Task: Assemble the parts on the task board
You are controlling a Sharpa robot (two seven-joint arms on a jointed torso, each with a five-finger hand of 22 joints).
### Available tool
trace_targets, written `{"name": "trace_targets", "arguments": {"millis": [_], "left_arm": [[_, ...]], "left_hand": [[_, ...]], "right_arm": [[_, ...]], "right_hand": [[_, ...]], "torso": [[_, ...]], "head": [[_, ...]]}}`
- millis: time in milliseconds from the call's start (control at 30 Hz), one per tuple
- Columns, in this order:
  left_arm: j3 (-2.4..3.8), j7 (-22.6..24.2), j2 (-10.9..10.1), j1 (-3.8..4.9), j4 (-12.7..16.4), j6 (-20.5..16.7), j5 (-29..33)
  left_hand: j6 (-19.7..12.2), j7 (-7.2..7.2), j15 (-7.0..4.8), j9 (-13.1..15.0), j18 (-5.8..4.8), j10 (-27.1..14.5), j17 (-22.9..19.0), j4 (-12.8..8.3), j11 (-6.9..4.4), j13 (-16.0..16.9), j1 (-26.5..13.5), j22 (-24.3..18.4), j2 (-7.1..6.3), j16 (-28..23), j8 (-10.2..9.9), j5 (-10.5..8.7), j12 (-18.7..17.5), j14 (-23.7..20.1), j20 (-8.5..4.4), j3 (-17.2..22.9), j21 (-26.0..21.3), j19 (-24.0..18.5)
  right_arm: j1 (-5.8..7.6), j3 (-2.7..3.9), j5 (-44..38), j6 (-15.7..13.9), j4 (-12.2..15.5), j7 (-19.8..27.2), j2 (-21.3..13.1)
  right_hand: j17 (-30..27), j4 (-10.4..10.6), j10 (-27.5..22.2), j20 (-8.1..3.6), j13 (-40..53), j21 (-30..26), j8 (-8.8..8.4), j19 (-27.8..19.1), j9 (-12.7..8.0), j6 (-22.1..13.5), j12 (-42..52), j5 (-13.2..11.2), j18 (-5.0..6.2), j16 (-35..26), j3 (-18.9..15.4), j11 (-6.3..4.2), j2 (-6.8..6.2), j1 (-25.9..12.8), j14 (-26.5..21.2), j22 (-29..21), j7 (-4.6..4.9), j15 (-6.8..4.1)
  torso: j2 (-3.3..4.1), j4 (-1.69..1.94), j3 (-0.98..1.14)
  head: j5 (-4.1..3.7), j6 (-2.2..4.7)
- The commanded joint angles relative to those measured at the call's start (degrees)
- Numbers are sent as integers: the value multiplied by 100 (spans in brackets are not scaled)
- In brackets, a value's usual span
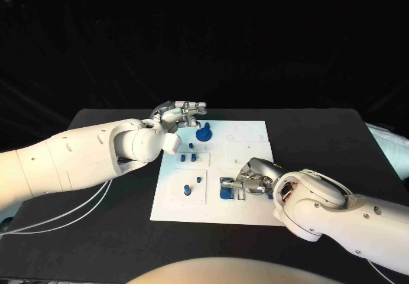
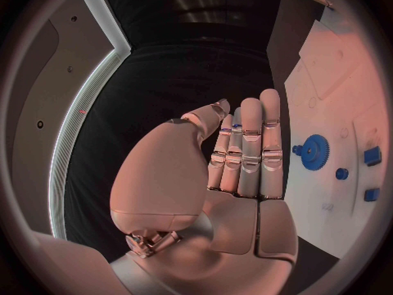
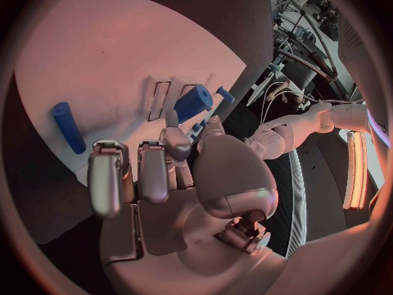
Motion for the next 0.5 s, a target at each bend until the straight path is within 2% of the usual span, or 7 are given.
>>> {"name": "trace_targets", "arguments": {"millis": [33,233,333,500], "left_arm": [[4,3,8,2,11,116,-31],[4,-6,2,2,12,117,-51],[4,-8,0,2,10,118,-55],[4,-10,3,2,8,123,-57]], "left_hand": [[-52,-2,-11,-2,62,-56,-11,-14,5,0,-31,-10,28,-25,32,14,25,-42,3,-28,-36,-37],[-52,-2,-11,-2,62,-56,-11,-14,5,0,-31,-10,28,-25,32,14,25,-42,3,-28,-36,-37],[-52,-2,-11,-2,62,-56,-11,-14,5,0,-31,-10,28,-25,32,14,25,-42,3,-28,-36,-37],[-52,-2,-11,-2,62,-56,-11,-14,5,0,-31,-10,28,-25,32,14,25,-42,3,-28,-36,-37]], "right_arm": [[-11,-2,-131,12,5,-1,5],[-23,-3,-169,-35,34,44,-28],[-29,-3,-182,-23,51,93,-41],[-37,-3,-240,69,71,137,-37]], "right_hand": [[-19,7,-40,10,-25,-28,-30,-54,17,-39,-55,-117,-44,-40,-85,0,-20,-121,272,302,-2,-7],[-2,-25,-12,9,14,-21,-18,-41,36,-24,-27,-49,-47,-34,-77,-6,-6,-34,279,318,-9,-10],[6,-121,14,3,49,-20,-10,-32,69,-20,-25,39,-49,-37,-25,-14,9,315,284,326,-17,-17],[27,-456,31,-5,87,-19,-4,-23,104,-24,-28,107,-52,-32,82,-22,-33,930,290,336,-22,-26]], "torso": [[-1,-4,-2],[3,-3,4],[-2,-4,4],[-1,1,3]], "head": [[8,-7],[13,-14],[10,-15],[5,-17]]}}
